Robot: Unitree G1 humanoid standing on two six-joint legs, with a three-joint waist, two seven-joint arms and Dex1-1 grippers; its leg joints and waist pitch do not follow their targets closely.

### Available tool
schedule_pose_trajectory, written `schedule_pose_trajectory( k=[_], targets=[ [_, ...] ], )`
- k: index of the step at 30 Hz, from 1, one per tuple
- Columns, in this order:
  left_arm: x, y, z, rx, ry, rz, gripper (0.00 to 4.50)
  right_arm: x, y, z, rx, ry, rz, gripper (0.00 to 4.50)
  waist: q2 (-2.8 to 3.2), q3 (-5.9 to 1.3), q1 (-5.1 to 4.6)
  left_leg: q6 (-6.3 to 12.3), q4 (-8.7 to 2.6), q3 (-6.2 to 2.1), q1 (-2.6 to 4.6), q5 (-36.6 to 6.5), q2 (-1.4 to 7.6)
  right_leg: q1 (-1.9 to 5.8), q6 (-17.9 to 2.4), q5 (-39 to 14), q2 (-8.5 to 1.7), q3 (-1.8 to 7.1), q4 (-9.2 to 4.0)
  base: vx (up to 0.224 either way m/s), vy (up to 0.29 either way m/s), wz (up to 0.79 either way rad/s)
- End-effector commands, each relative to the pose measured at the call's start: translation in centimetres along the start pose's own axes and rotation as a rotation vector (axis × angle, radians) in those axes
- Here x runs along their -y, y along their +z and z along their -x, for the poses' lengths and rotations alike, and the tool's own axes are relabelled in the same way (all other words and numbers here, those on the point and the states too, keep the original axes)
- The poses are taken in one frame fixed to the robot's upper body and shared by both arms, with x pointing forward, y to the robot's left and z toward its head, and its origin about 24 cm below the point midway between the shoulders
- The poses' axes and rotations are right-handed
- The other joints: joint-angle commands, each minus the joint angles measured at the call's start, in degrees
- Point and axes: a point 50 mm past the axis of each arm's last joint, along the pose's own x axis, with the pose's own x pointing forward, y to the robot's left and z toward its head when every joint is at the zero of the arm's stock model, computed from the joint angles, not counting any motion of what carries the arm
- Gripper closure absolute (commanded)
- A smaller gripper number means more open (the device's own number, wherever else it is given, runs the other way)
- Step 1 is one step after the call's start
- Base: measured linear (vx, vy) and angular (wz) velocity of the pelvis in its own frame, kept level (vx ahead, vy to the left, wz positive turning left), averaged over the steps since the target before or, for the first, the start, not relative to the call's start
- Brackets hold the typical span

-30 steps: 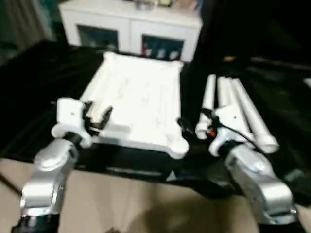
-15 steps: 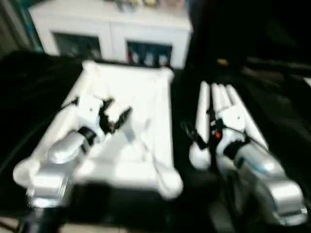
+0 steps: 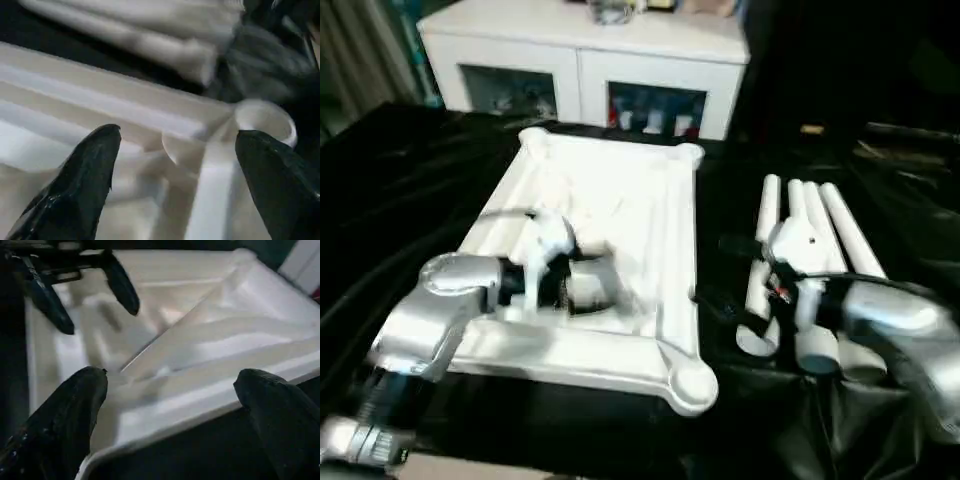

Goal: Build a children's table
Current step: Move table base

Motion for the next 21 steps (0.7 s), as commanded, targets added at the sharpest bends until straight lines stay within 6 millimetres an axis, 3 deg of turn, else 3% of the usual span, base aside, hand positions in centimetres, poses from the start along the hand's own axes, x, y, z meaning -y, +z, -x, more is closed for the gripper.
schedule_pose_trajectory(
  k=[1, 4, 5, 10, 21],
  targets=[
    [-0.6, -0.3, -0.1, -0.076, -0.007, -0.061, 0.67, -0.3, 0.3, 0.2, -0.024, 0.052, 0.025, 0.00, 0.75, -2.62, -0.03, -1.43, -5.04, -1.71, 1.37, -15.59, 4.49, 1.37, -11.97, -13.10, -5.53, 2.83, -5.76, 0.000, 0.000, 0.00],
    [-0.6, -0.9, -0.3, -0.113, -0.046, -0.034, 0.78, -0.7, 0.1, 0.5, -0.061, 0.087, 0.045, 0.00, 0.58, -2.81, -0.08, -0.88, -4.99, -1.67, 1.10, -13.34, 4.53, 1.69, -12.36, -10.00, -5.47, 2.70, -5.38, 0.000, 0.000, 0.00],
    [-0.4, -1.1, -0.4, -0.129, -0.074, -0.017, 0.85, -0.9, 0.0, 0.7, -0.084, 0.107, 0.052, 0.00, 0.86, -2.83, -0.06, -0.53, -4.93, -1.60, 1.02, -12.66, 4.54, 1.61, -12.97, -8.93, -5.58, 2.64, -5.31, 0.000, 0.000, 0.00],
    [-0.2, -1.7, -0.3, -0.191, -0.129, 0.002, 1.35, -1.4, -0.5, 1.1, -0.151, 0.149, 0.076, 0.00, 0.92, -3.18, 0.07, 1.40, -4.51, -1.13, 1.02, -9.46, 4.69, 1.62, -15.36, -1.59, -5.47, 2.52, -4.74, 0.000, 0.000, 0.00],
    [-1.5, -1.8, -0.3, -0.252, -0.046, -0.062, 2.11, -2.1, -0.8, 0.9, -0.179, 0.186, 0.066, 0.00, 0.86, -2.95, 0.26, 0.97, -4.65, -1.06, 1.32, -11.85, 5.00, 1.41, -15.94, -4.36, -5.63, 2.59, -5.00, 0.000, 0.000, 0.00]
  ],
)
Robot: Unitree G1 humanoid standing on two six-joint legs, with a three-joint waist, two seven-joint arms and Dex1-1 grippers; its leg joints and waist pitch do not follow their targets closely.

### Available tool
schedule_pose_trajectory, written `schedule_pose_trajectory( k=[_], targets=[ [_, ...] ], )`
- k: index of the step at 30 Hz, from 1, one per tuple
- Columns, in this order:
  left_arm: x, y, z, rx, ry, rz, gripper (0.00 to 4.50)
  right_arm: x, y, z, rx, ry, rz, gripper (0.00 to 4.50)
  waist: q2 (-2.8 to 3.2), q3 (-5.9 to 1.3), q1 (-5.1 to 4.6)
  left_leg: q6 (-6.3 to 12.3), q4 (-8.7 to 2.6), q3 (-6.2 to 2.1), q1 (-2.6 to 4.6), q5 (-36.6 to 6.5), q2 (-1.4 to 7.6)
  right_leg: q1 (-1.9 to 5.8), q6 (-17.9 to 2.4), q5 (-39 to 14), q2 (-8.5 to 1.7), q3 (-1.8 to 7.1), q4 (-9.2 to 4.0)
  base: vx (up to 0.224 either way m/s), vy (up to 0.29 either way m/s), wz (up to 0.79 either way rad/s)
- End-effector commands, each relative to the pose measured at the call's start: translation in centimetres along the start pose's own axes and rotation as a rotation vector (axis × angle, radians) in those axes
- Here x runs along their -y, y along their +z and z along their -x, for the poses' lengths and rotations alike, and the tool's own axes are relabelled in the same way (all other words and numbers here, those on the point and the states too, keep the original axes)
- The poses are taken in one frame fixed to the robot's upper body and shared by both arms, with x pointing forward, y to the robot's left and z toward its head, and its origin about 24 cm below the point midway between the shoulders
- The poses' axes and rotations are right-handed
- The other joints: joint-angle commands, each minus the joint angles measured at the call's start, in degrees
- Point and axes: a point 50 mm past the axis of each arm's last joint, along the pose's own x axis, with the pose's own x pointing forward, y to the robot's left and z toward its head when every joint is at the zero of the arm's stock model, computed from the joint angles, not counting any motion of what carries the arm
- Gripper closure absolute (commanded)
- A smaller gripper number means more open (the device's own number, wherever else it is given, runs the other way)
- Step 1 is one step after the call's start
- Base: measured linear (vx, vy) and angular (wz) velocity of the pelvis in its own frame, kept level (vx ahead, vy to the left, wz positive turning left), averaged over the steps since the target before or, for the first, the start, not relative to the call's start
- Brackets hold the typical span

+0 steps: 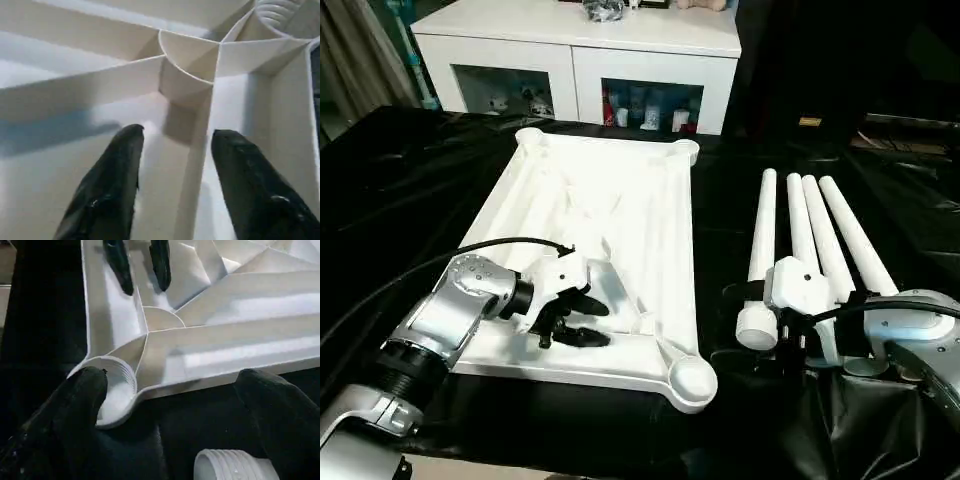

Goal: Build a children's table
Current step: Move table base

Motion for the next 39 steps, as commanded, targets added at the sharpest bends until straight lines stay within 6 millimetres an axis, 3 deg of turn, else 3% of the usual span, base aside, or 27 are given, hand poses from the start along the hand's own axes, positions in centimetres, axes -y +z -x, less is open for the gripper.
schedule_pose_trajectory(
  k=[1, 14, 19, 28, 33, 39],
  targets=[
    [-0.5, 0.6, 0.2, -0.018, 0.021, -0.022, 2.23, -0.5, 0.1, -0.1, -0.009, 0.027, 0.007, 0.00, 0.38, -3.12, 0.23, 0.91, -4.65, -1.85, 1.45, -11.98, 4.68, 1.69, -15.79, -4.88, -5.41, 2.65, -4.98, 0.000, 0.000, 0.00],
    [-0.4, -0.1, 0.1, -0.047, -0.008, 0.006, 3.33, -0.2, -0.1, -0.3, -0.039, 0.015, 0.019, 0.00, 0.26, -2.93, 0.24, 0.28, -4.86, -1.90, 1.40, -13.24, 4.73, 1.47, -15.07, -7.95, -5.57, 2.76, -5.22, 0.000, 0.000, 0.00],
    [-0.7, -0.3, 0.0, -0.034, 0.025, 0.019, 3.67, -0.1, -0.4, -0.3, -0.054, 0.010, 0.022, 0.00, 0.26, -2.96, 0.20, 0.43, -4.78, -1.81, 1.39, -12.91, 4.67, 1.45, -15.44, -6.84, -5.53, 2.71, -5.20, 0.000, 0.000, 0.00],
    [-1.6, -1.2, 0.8, -0.061, 0.092, 0.021, 4.38, 0.2, -0.5, -0.2, -0.067, -0.004, 0.031, 0.00, 0.12, -2.83, -0.06, -0.06, -5.03, -2.01, 1.19, -14.40, 4.69, 1.50, -14.63, -9.89, -5.66, 2.73, -5.38, 0.000, 0.000, 0.00],
    [-2.3, -1.6, 2.0, -0.072, 0.150, 0.034, 4.49, 0.4, -0.5, -0.2, -0.074, -0.017, 0.040, 0.00, -0.15, -2.91, -0.46, 0.45, -4.92, -2.03, 0.74, -12.56, 4.52, 1.83, -14.31, -8.03, -5.57, 2.59, -5.20, 0.000, 0.000, 0.00],
    [-3.1, -2.2, 4.2, -0.084, 0.227, 0.037, 4.49, 0.6, -0.6, -0.2, -0.080, -0.025, 0.045, 0.00, -0.01, -3.01, -0.83, 1.04, -4.73, -1.87, 1.11, -11.84, 4.46, 1.60, -15.02, -6.00, -5.36, 2.62, -5.15, 0.000, 0.000, 0.00]
  ],
)
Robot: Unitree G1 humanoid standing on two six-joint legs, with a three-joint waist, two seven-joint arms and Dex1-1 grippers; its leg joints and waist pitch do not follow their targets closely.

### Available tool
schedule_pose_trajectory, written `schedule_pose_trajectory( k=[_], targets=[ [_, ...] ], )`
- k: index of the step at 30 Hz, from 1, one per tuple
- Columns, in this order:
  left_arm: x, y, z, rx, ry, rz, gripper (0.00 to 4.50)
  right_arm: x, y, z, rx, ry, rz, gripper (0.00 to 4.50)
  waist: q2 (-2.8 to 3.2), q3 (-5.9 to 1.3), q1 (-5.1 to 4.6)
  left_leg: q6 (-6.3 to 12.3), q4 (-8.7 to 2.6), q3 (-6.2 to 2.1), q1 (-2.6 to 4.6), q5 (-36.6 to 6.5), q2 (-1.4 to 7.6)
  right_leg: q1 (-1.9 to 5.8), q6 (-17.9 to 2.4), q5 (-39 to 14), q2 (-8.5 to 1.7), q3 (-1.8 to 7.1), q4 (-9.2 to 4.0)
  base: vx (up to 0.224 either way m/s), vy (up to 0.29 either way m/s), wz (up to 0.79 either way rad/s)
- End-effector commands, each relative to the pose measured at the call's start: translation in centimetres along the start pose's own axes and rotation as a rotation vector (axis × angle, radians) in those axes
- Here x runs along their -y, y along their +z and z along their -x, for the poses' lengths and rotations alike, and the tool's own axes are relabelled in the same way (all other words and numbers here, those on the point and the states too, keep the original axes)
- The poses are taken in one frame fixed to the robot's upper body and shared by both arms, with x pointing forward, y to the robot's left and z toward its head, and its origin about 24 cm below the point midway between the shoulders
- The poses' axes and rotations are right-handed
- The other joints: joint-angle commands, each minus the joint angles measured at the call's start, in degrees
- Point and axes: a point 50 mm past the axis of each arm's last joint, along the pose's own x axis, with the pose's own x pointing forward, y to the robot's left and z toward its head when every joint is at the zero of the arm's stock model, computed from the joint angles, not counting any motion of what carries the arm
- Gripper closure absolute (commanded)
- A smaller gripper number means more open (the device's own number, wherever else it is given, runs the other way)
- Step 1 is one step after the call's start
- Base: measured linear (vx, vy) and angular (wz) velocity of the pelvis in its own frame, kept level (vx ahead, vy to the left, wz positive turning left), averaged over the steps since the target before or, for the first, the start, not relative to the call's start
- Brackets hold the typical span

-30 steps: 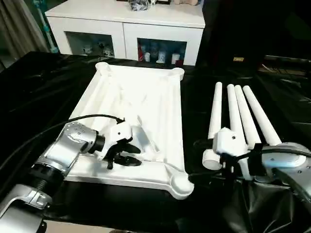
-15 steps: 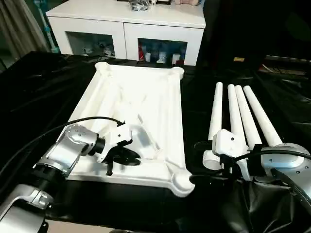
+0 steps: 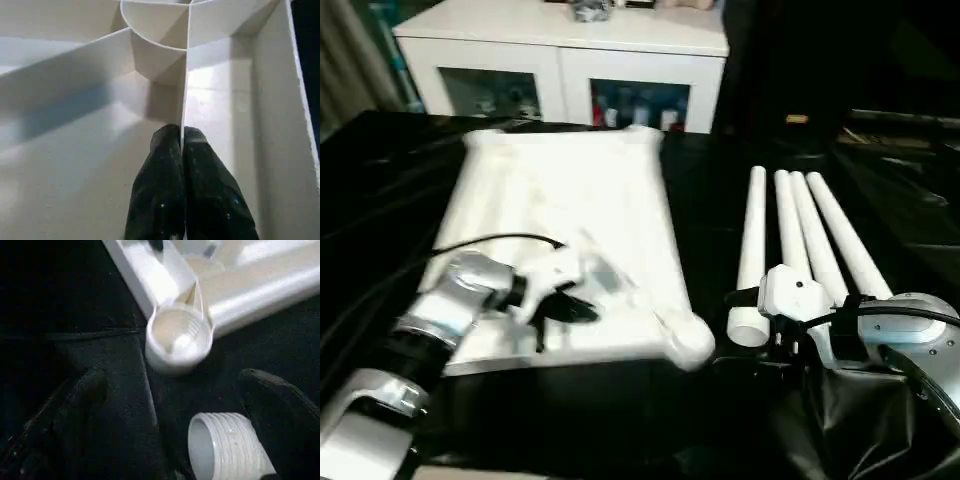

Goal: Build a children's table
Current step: Move table base

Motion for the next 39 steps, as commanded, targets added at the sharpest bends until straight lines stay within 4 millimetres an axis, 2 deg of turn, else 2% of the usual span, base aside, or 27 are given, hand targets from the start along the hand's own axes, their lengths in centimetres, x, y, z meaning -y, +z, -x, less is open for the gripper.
schedule_pose_trajectory(
  k=[1, 8, 12, 15, 17, 19, 20, 21, 23, 26, 28, 29, 31, 34, 35, 36, 37, 38, 39],
  targets=[
    [-1.0, -0.2, 1.7, -0.011, 0.070, 0.001, 4.49, 0.3, 0.2, 0.1, -0.006, -0.005, 0.022, 0.00, 0.03, -3.12, 0.40, 1.28, -4.49, -1.93, 0.87, -11.40, 4.30, 1.91, -15.28, -5.02, -5.25, 2.75, -5.07, 0.000, 0.000, 0.00],
    [-1.3, -1.1, 3.5, 0.002, 0.083, -0.049, 4.49, 0.5, 0.1, 0.0, -0.013, -0.017, 0.029, 0.00, 0.34, -3.18, 0.56, 1.70, -4.53, -1.77, 1.03, -10.92, 4.51, 1.72, -16.45, -1.83, -5.26, 2.66, -4.75, 0.000, 0.000, 0.00],
    [-1.4, -0.5, 3.4, 0.025, 0.096, -0.099, 4.49, 0.6, 0.2, 0.0, -0.006, -0.025, 0.029, 0.00, 0.33, -3.21, 1.17, 1.44, -4.55, -1.66, 1.16, -10.65, 4.71, 1.73, -16.71, -0.90, -5.40, 2.72, -4.62, 0.000, 0.000, 0.00],
    [-1.5, 0.3, 3.2, 0.124, 0.070, -0.028, 4.49, 0.8, 0.3, 0.0, 0.011, -0.036, 0.020, 0.00, 0.36, -3.44, 1.39, 1.63, -4.38, -1.58, 1.10, -8.84, 4.63, 1.84, -17.15, 2.04, -5.43, 2.65, -4.23, 0.000, 0.000, 0.00],
    [-1.6, 0.5, 3.3, 0.142, 0.067, -0.021, 4.11, 0.8, 0.4, 0.0, 0.014, -0.039, 0.018, 0.00, 0.28, -3.56, 1.46, 2.09, -4.23, -1.50, 0.98, -7.67, 4.57, 1.92, -17.49, 4.12, -5.40, 2.65, -4.08, 0.000, 0.000, 0.00],
    [-1.6, 1.3, 3.7, 0.190, 0.061, -0.059, 4.01, 1.0, 0.7, 0.1, 0.039, -0.056, 0.005, 0.00, 0.26, -3.79, 1.60, 2.98, -4.05, -1.48, 0.79, -5.92, 4.49, 2.06, -17.93, 7.41, -5.41, 2.55, -3.75, 0.000, 0.000, 0.00],
    [-1.6, 1.8, 4.0, 0.218, 0.057, -0.080, 3.95, 1.1, 0.8, 0.2, 0.057, -0.068, -0.003, 0.00, 0.27, -3.69, 1.62, 3.13, -4.11, -1.48, 0.81, -6.03, 4.54, 1.99, -18.04, 7.44, -5.40, 2.52, -3.82, 0.000, 0.000, 0.00],
    [-1.5, 2.3, 4.5, 0.240, 0.065, -0.104, 3.81, 1.3, 1.2, 0.3, 0.087, -0.097, -0.008, 0.00, 0.59, -3.63, 1.70, 2.97, -4.13, -1.52, 0.89, -6.87, 4.62, 1.94, -18.26, 6.62, -5.51, 2.52, -3.80, 0.000, 0.000, 0.00],
    [-1.5, 2.5, 5.1, 0.250, 0.085, -0.127, 3.57, 1.6, 1.5, 0.3, 0.113, -0.131, -0.026, 0.00, 0.68, -3.42, 1.56, 2.43, -4.26, -1.50, 0.88, -8.31, 4.61, 1.83, -18.16, 4.53, -5.35, 2.49, -3.94, 0.000, 0.000, 0.00],
    [-1.2, 2.8, 6.6, 0.276, 0.111, -0.125, 3.53, 2.2, 2.3, 0.6, 0.160, -0.209, -0.056, 0.00, 0.47, -3.25, 1.36, 0.91, -4.44, -1.46, 1.03, -10.06, 4.54, 1.82, -17.20, -0.30, -5.26, 2.58, -4.19, 0.000, 0.000, 0.00],
    [-1.2, 2.7, 6.8, 0.281, 0.114, -0.118, 3.53, 2.3, 2.4, 0.6, 0.169, -0.222, -0.062, 0.00, 0.50, -3.16, 1.06, 0.16, -4.58, -1.43, 1.05, -10.41, 4.42, 1.65, -16.67, -1.82, -4.99, 2.51, -4.27, 0.000, 0.000, 0.00],
    [-1.2, 2.7, 6.8, 0.281, 0.114, -0.118, 3.53, 2.3, 2.4, 0.6, 0.169, -0.222, -0.062, 0.00, 0.62, -3.14, 1.13, -0.28, -4.48, -1.32, 1.34, -11.23, 4.39, 1.45, -16.41, -2.98, -4.95, 2.60, -4.39, 0.000, 0.000, 0.00],
    [-1.2, 2.7, 6.8, 0.281, 0.114, -0.118, 3.53, 2.3, 2.4, 0.6, 0.169, -0.222, -0.062, 0.00, 0.70, -3.20, 1.32, -0.58, -4.44, -1.25, 1.39, -11.13, 4.38, 1.42, -16.18, -2.94, -5.01, 2.69, -4.45, 0.000, 0.000, 0.00],
    [-1.2, 2.7, 6.8, 0.281, 0.114, -0.118, 3.53, 2.3, 2.4, 0.6, 0.169, -0.222, -0.062, 0.00, 0.69, -3.39, 1.43, -0.38, -4.44, -1.28, 1.20, -9.38, 4.38, 1.62, -16.02, 0.64, -4.93, 2.62, -4.08, 0.000, 0.000, 0.00],
    [-1.0, 2.2, 6.8, 0.278, 0.204, -0.045, 3.53, 3.8, 2.5, 0.0, 0.190, -0.370, -0.193, 0.00, 0.80, -3.40, 1.42, -0.35, -4.43, -1.29, 1.19, -9.02, 4.35, 1.64, -16.09, 1.25, -4.94, 2.60, -3.99, 0.000, 0.000, 0.00],
    [-0.6, 0.8, 6.0, 0.241, 0.404, 0.088, 3.53, 5.8, 2.2, -2.0, 0.162, -0.580, -0.448, 0.00, -0.48, -3.70, 0.27, -0.18, -4.21, -1.50, 0.42, -5.32, 4.17, 1.91, -17.50, 4.60, -5.09, 2.46, -2.79, 0.000, 0.000, 0.00],
    [-0.6, 0.8, 6.0, 0.241, 0.404, 0.088, 3.53, 5.8, 2.2, -2.0, 0.162, -0.580, -0.448, 0.00, -0.33, -3.35, -0.66, -0.44, -4.64, -1.84, -0.12, -5.11, 3.73, 1.91, -17.45, 2.01, -5.04, 2.01, -3.12, 0.000, 0.000, 0.00],
    [-0.5, 0.8, 5.6, 0.258, 0.451, 0.108, 3.53, 6.2, 2.2, -2.6, 0.148, -0.621, -0.496, 0.00, -0.87, -3.38, -0.47, -1.87, -4.52, -1.73, 0.48, -7.61, 3.58, 1.95, -15.55, -6.11, -4.88, 1.76, -4.30, 0.000, 0.000, 0.00],
    [-0.5, 1.2, 5.1, 0.289, 0.484, 0.117, 3.53, 6.5, 2.1, -2.8, 0.148, -0.646, -0.517, 0.00, -0.15, -3.34, -0.04, -2.01, -4.22, -1.17, 1.47, -8.68, 4.00, 0.94, -15.65, -6.77, -5.08, 2.48, -4.70, 0.000, 0.000, 0.00]
  ],
)
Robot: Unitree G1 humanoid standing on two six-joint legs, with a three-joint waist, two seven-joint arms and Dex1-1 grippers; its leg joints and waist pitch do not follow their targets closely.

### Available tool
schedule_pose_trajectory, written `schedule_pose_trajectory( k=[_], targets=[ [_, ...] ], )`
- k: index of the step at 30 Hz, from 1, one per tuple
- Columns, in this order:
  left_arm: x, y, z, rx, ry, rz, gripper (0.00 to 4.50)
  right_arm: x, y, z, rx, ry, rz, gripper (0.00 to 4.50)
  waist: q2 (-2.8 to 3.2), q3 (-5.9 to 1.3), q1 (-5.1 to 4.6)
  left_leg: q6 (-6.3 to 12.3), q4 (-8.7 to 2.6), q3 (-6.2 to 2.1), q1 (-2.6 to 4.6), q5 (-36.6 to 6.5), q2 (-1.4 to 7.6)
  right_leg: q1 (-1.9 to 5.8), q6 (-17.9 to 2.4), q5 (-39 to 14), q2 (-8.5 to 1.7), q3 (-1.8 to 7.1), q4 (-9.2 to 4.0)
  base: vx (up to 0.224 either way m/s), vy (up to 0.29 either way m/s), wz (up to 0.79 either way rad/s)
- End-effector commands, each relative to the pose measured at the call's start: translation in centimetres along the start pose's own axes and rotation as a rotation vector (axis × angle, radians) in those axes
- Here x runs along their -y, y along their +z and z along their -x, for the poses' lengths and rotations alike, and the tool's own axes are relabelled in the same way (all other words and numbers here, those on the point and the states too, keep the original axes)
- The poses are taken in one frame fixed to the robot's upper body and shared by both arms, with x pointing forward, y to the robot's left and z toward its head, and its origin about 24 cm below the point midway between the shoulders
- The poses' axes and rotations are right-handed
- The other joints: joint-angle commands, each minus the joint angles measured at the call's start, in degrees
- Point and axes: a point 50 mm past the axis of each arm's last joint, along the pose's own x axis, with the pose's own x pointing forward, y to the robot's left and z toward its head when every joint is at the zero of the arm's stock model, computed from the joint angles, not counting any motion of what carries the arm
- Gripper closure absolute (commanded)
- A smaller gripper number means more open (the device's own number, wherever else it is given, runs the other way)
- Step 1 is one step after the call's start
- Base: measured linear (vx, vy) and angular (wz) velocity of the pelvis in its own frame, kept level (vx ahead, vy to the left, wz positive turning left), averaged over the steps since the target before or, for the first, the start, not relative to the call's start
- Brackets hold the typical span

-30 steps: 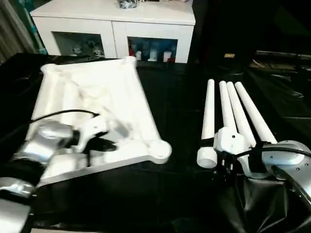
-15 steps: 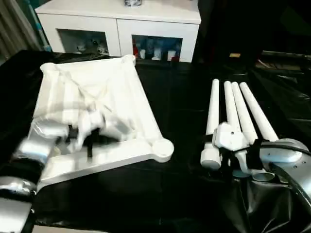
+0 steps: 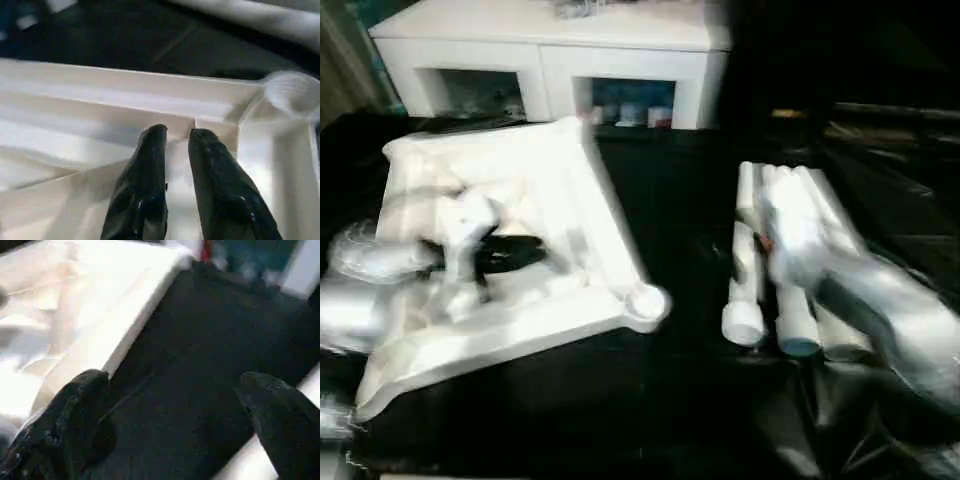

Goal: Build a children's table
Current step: Move table base, then pick table leg

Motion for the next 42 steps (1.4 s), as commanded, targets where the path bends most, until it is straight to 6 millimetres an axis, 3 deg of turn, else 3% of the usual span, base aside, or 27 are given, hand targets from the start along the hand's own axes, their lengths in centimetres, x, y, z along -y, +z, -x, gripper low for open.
schedule_pose_trajectory(
  k=[1, 3, 4, 8, 9, 10, 13, 14, 16, 21, 23, 24, 30, 38, 42],
  targets=[
    [-0.6, 0.9, 0.1, 0.023, 0.131, -0.003, 3.53, 1.6, -1.0, -0.2, -0.060, -0.140, -0.057, 0.00, 0.16, -3.35, 0.63, -1.87, -4.28, -1.39, 1.33, -8.08, 3.88, 2.10, -15.10, -5.74, -4.71, 2.80, -4.52, 0.000, 0.000, 0.00],
    [-0.6, 1.8, -0.2, 0.063, 0.173, -0.013, 3.53, 1.9, -1.0, -0.6, -0.064, -0.167, -0.083, 0.00, -0.07, -3.58, 1.54, -2.10, -4.33, -1.22, 1.86, -7.03, 4.06, 1.82, -14.63, -2.02, -4.49, 2.50, -4.38, 0.000, 0.000, 0.00],
    [-0.7, 3.0, -0.3, 0.134, 0.195, 0.015, 3.53, 2.4, -1.0, -1.0, -0.060, -0.203, -0.118, 0.00, -0.60, -3.58, 1.76, -2.15, -4.40, -1.11, 1.73, -6.12, 4.12, 1.91, -14.74, -0.32, -4.53, 2.45, -4.12, 0.000, 0.000, 0.00],
    [-0.2, 5.0, 0.0, 0.246, 0.174, 0.070, 3.53, 3.0, -0.8, -2.1, -0.070, -0.242, -0.187, 0.00, -0.57, -3.57, 3.03, -2.40, -4.25, -1.04, 1.51, -3.04, 3.87, 2.22, -15.01, 5.86, -4.70, 2.19, -3.33, 0.000, 0.000, 0.00],
    [0.3, 5.3, 0.2, 0.254, 0.136, 0.066, 3.53, 3.2, -0.7, -2.6, -0.081, -0.258, -0.185, 0.00, 0.04, -3.58, 3.27, -2.58, -4.21, -1.10, 1.47, -2.60, 3.79, 2.23, -14.66, 6.85, -4.68, 2.15, -3.31, 0.000, 0.000, 0.00],
    [0.7, 5.4, 0.3, 0.241, 0.125, 0.058, 3.53, 3.3, -0.5, -2.8, -0.092, -0.277, -0.188, 0.00, -0.01, -3.55, 3.30, -2.82, -4.26, -1.05, 1.35, -2.76, 3.71, 2.32, -14.53, 7.21, -4.61, 2.15, -3.30, 0.000, 0.000, 0.00],
    [1.0, 5.4, 0.3, 0.225, 0.118, 0.024, 3.53, 3.5, -0.1, -3.1, -0.103, -0.323, -0.196, 0.00, 0.69, -3.44, 3.44, -3.90, -4.35, -1.02, 1.49, -4.87, 3.54, 2.24, -13.45, 4.77, -4.42, 2.19, -3.60, 0.000, 0.000, 0.00],
    [1.1, 5.5, 0.1, 0.228, 0.108, 0.038, 3.53, 3.6, 0.0, -3.1, -0.106, -0.327, -0.202, 0.00, 1.39, -3.45, 3.55, -4.37, -4.37, -1.11, 1.60, -5.66, 3.52, 2.19, -13.16, 4.35, -4.42, 2.16, -3.62, 0.000, 0.000, 0.00],
    [1.2, 5.8, -0.2, 0.266, 0.111, 0.025, 3.53, 3.6, -0.4, -3.0, -0.142, -0.337, -0.241, 0.00, 0.58, -3.37, 3.58, -5.04, -4.57, -1.07, 1.69, -6.98, 3.64, 2.31, -12.81, 3.44, -4.29, 2.17, -3.84, 0.000, 0.000, 0.00],
    [2.9, 6.5, -0.6, 0.276, -0.008, 0.021, 3.53, 3.8, -2.0, -2.2, -0.277, -0.350, -0.285, 0.00, 0.74, -3.49, 4.18, -5.65, -4.58, -1.12, 1.54, -5.19, 3.65, 2.44, -12.22, 4.94, -4.35, 1.98, -3.57, 0.000, 0.000, 0.00],
    [3.5, 6.3, -0.8, 0.254, -0.040, 0.008, 3.53, 4.0, -2.5, -2.0, -0.308, -0.366, -0.287, 0.00, 0.48, -3.51, 4.24, -5.56, -4.55, -0.99, 1.55, -4.85, 3.65, 2.47, -11.90, 5.03, -4.34, 2.02, -3.61, 0.000, 0.000, 0.00],
    [4.2, 6.0, -1.0, 0.231, -0.072, -0.002, 3.53, 4.4, -3.2, -1.7, -0.351, -0.398, -0.275, 0.00, 0.01, -3.50, 4.31, -5.28, -4.56, -1.01, 1.34, -4.12, 3.68, 2.70, -11.73, 4.90, -4.47, 2.05, -3.55, 0.000, 0.000, 0.00],
    [5.1, 5.3, -1.1, 0.178, -0.139, 0.003, 3.53, 4.2, -3.6, -1.8, -0.383, -0.389, -0.287, 0.00, 0.72, -3.41, 4.14, -5.69, -4.56, -0.95, 1.49, -4.93, 3.54, 2.36, -10.87, 2.59, -4.24, 2.04, -3.81, 0.000, 0.000, 0.00],
    [6.5, 5.7, -0.5, 0.168, -0.299, 0.006, 3.53, 3.0, -3.6, -2.5, -0.400, -0.326, -0.325, 0.00, 0.77, -3.42, 4.02, -6.28, -4.70, -0.95, 1.58, -6.18, 3.50, 2.23, -11.26, 2.32, -4.14, 1.97, -3.75, 0.000, 0.000, 0.00],
    [6.3, 5.8, -0.5, 0.166, -0.275, -0.014, 3.53, 2.3, -2.7, -3.0, -0.364, -0.282, -0.326, 0.00, 0.79, -3.43, 4.04, -6.25, -4.75, -1.01, 1.55, -6.52, 3.56, 2.31, -11.15, 1.98, -4.18, 1.98, -3.77, 0.000, 0.000, 0.00]
  ],
)
